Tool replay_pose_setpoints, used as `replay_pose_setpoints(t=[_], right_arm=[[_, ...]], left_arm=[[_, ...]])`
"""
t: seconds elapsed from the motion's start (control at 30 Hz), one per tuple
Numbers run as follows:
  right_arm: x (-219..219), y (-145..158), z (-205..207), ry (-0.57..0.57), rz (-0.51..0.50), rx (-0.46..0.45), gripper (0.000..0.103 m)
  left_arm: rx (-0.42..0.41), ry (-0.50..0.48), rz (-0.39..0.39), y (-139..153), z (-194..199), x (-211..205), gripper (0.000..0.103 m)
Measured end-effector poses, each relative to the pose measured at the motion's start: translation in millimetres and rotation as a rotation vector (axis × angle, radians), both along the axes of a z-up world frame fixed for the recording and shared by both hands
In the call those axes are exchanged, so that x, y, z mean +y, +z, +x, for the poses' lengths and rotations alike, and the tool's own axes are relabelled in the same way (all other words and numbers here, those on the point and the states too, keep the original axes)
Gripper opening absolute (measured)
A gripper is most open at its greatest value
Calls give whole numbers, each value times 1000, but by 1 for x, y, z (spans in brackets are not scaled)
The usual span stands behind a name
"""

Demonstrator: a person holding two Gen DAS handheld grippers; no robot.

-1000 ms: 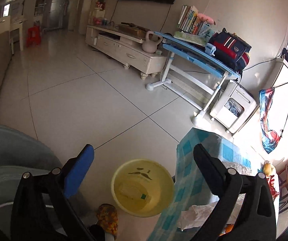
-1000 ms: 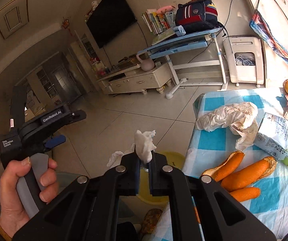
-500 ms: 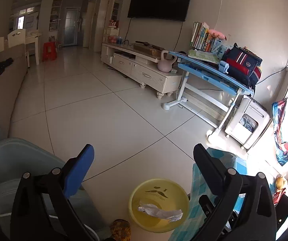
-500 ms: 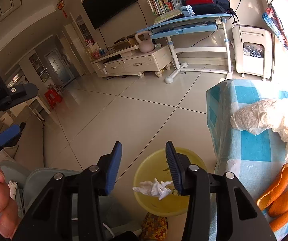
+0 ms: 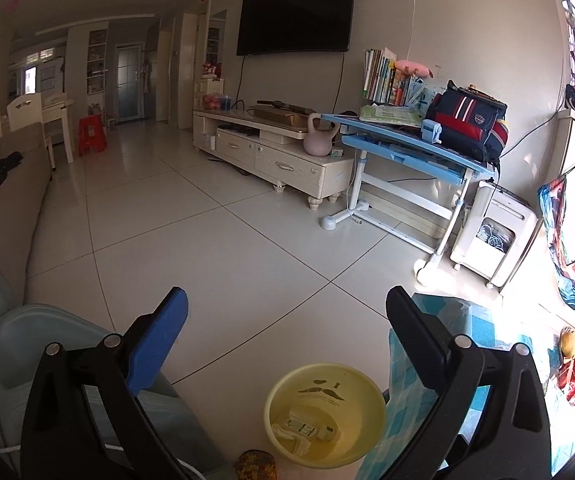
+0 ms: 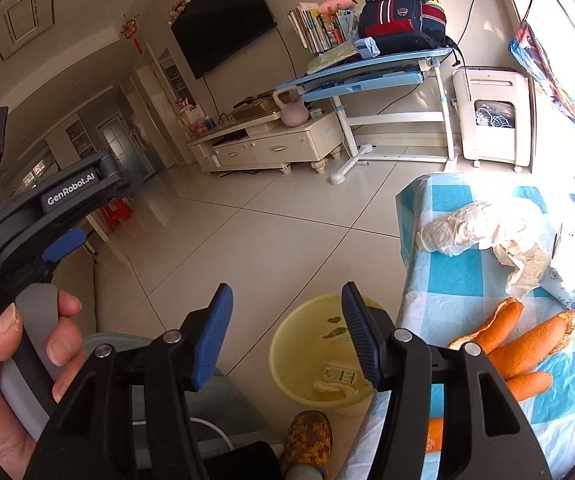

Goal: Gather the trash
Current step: 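Move the left tool back over the orange peels on the table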

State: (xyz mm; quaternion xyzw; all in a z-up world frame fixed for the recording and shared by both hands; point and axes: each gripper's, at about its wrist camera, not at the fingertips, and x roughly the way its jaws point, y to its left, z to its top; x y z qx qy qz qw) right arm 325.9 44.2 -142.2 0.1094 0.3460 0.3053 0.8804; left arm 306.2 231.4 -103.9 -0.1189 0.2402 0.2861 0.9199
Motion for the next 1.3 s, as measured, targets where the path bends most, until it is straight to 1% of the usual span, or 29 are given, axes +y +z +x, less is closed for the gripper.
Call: replay_pose_setpoints(t=[0.27,0.57,0.7,0.8,0.9,0.97,1.03,1.07,1.17,1.23,1.3], right_arm=[[-13,7,-14,20,-16,-29,58],[-38,9,-27,8,-39,-38,59],[-57,8,-32,-18,-49,-29,61],[-78,8,-36,-53,-62,-24,63],[-103,6,-38,-96,-96,-15,63],[-122,4,-40,-129,-110,-5,63],[-144,2,-43,-167,-123,11,65],[-154,0,-44,-185,-130,21,66],[-187,-7,-44,-245,-170,63,68],[-211,-10,-42,-295,-174,89,68],[-233,-12,-42,-343,-148,107,68]], left_arm=[[7,-16,24,0,3,-8,96],[18,-33,47,0,5,-16,96],[24,-45,52,0,5,-18,96],[37,-81,62,-4,4,-25,96],[58,-126,111,-6,5,-42,96],[75,-165,128,-9,5,-56,96],[112,-247,102,-15,6,-69,96],[145,-298,75,-21,7,-77,96],[288,-453,-10,-49,5,-116,96],[351,-547,-15,-67,-6,-151,96],[415,-614,-6,-88,-17,-185,96]])
